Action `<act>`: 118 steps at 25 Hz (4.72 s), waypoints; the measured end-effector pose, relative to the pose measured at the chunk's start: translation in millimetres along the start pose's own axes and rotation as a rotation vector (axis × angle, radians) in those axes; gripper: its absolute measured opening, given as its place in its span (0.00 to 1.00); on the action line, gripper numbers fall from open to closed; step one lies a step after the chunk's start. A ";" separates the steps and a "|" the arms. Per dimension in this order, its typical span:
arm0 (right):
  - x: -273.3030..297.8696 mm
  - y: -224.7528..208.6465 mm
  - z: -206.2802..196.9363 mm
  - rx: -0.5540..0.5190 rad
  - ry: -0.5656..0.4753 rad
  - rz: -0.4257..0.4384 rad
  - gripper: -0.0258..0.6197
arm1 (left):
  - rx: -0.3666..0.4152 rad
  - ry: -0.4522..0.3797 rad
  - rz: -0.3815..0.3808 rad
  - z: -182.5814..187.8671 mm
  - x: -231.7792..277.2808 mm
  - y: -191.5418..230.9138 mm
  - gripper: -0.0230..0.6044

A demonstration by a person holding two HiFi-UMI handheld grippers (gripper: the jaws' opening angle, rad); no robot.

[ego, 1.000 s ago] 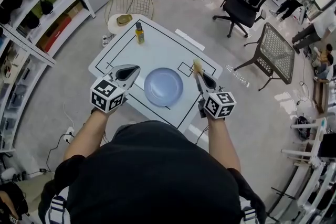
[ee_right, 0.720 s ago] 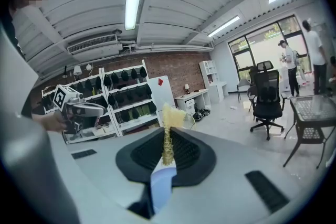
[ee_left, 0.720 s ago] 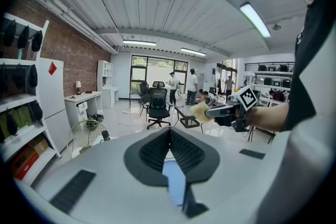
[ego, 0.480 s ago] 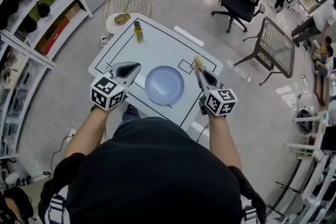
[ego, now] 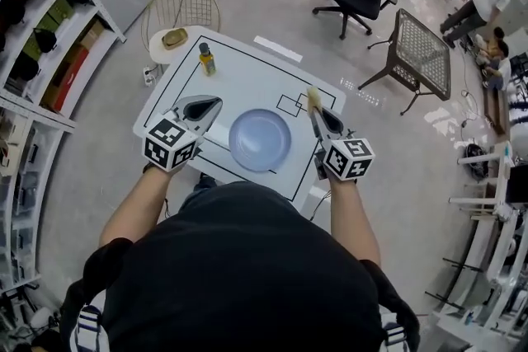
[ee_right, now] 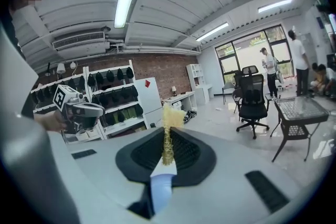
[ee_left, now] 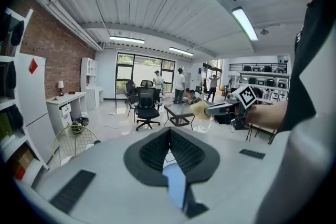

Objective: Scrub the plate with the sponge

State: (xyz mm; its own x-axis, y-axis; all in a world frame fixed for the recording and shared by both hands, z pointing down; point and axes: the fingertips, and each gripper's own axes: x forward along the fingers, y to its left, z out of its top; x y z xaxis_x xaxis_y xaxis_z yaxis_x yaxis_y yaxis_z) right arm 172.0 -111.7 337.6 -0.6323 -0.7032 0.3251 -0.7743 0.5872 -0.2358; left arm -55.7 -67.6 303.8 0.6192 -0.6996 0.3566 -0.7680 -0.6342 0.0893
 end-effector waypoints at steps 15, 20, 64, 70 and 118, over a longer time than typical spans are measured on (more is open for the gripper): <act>85.9 55.2 0.0 0.046 0.000 -0.119 0.09 | 0.024 0.047 -0.185 -19.0 7.3 104.9 0.05; 91.9 63.0 -6.7 0.073 0.004 -0.190 0.09 | 0.034 0.062 -0.269 -28.5 18.8 122.8 0.05; 75.4 26.8 -113.9 0.157 0.212 -0.317 0.09 | 0.132 0.307 -0.516 -144.6 104.8 69.3 0.05; 87.7 18.5 -138.7 0.164 0.271 -0.264 0.09 | 0.087 0.331 -0.480 -163.0 116.7 66.0 0.05; 188.9 54.8 -316.1 -0.219 0.661 0.124 0.09 | -0.553 0.740 -0.527 -378.1 141.1 -31.4 0.29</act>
State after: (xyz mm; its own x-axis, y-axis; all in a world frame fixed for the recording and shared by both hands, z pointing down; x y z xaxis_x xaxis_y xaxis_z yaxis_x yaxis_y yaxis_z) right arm 18.0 -85.7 675.5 -0.5139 -0.2762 0.8122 -0.6308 0.7633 -0.1395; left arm -6.1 -22.0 703.0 0.7845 0.1120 0.6099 -0.5148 -0.4307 0.7413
